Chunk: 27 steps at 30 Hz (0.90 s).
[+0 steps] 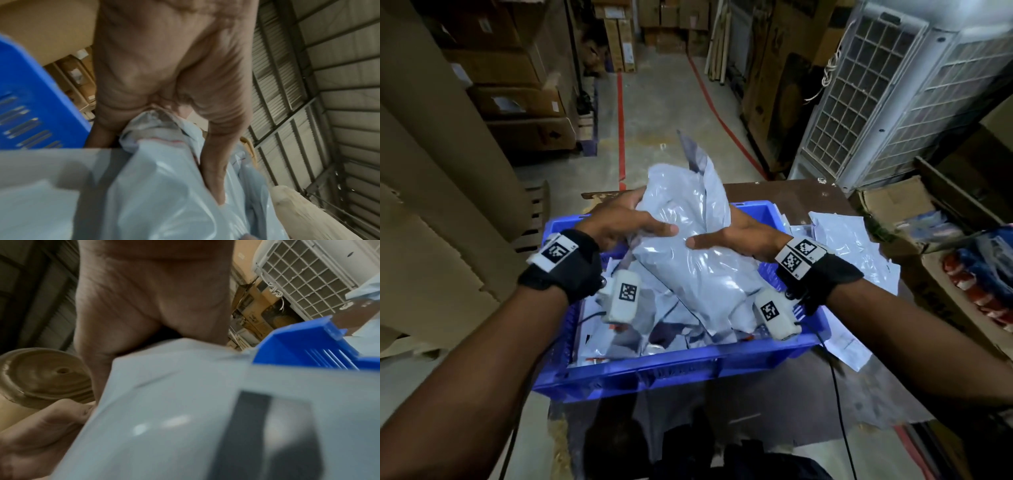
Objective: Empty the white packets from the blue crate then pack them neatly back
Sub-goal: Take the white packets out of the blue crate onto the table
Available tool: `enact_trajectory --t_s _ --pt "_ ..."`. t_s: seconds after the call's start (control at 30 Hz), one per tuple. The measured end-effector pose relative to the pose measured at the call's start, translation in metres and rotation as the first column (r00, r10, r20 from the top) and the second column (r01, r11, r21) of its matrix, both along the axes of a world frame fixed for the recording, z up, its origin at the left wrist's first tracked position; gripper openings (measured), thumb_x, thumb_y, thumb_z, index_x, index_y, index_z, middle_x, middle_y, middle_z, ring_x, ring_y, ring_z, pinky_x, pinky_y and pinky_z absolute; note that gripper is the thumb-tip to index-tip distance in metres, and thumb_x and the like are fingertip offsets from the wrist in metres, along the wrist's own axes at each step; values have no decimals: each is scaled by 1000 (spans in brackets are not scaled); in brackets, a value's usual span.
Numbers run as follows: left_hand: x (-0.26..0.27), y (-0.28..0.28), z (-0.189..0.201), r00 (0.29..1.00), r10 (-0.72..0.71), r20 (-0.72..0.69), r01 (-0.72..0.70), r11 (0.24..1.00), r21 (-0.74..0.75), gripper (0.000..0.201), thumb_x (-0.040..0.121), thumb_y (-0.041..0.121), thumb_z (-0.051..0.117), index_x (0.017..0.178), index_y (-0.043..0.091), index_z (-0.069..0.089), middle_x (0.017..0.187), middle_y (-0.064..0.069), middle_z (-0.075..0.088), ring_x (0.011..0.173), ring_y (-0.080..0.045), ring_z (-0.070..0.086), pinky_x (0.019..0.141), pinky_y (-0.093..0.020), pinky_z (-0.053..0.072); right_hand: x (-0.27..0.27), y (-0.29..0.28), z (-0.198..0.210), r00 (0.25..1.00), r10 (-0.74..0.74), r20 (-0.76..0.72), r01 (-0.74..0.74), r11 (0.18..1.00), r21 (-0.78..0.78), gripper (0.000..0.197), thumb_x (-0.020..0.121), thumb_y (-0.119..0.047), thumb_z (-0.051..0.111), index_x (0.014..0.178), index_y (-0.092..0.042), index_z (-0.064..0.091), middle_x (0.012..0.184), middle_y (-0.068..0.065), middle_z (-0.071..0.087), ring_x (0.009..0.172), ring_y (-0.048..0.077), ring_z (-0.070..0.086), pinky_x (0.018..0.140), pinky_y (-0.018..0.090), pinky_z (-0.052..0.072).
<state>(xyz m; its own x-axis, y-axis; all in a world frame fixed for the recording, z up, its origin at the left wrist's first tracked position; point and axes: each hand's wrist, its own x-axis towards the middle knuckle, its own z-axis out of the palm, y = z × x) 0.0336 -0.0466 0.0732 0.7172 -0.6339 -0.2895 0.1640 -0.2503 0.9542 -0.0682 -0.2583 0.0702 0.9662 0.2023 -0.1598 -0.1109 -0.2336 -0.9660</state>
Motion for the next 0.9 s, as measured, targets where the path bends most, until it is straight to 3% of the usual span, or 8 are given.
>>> enact_trajectory --t_s 0.23,0.37,0.5,0.6,0.7,0.9 --pt "-11 -25 44 976 -40 213 46 999 -22 68 67 1 86 128 18 58 114 -1 73 105 -18 70 90 -39 56 -14 -17 32 993 -73 96 73 997 10 76 85 -12 78 148 -21 36 135 -3 61 123 13 60 101 35 52" --pt "-24 -49 62 956 -33 292 54 996 -65 68 69 -1 84 129 17 57 114 0 72 105 -15 69 85 -33 57 -30 -39 55 986 -98 138 106 993 -55 73 83 -21 80 142 -37 40 134 -13 61 121 5 59 101 32 50" --pt "-35 -82 80 942 -11 334 60 989 -135 65 72 -5 81 129 14 55 116 -2 71 103 -15 70 76 -24 57 -43 -72 83 981 -104 166 118 990 -81 70 86 -15 77 145 -25 41 129 -9 65 114 6 64 95 28 54" --pt "-36 -113 92 933 8 359 48 988 -146 71 69 4 85 132 17 54 117 2 71 106 -13 69 83 -29 58 -49 -102 99 974 -108 200 129 987 -97 70 85 -17 77 145 -24 41 127 -9 66 113 7 65 91 28 55" --pt "-39 -151 98 937 -4 350 64 985 -160 76 67 7 88 133 17 53 120 0 70 110 -16 68 93 -39 55 -56 -139 110 975 -98 199 121 987 -107 67 86 -15 76 143 -24 43 127 -6 66 114 14 65 96 38 55" --pt "-53 -232 93 952 -15 305 73 981 -178 77 63 9 90 132 16 55 121 -3 70 111 -21 67 97 -45 53 -70 -219 114 979 -120 162 146 976 -159 62 85 -19 77 139 -25 47 124 -3 68 111 17 67 97 45 53"
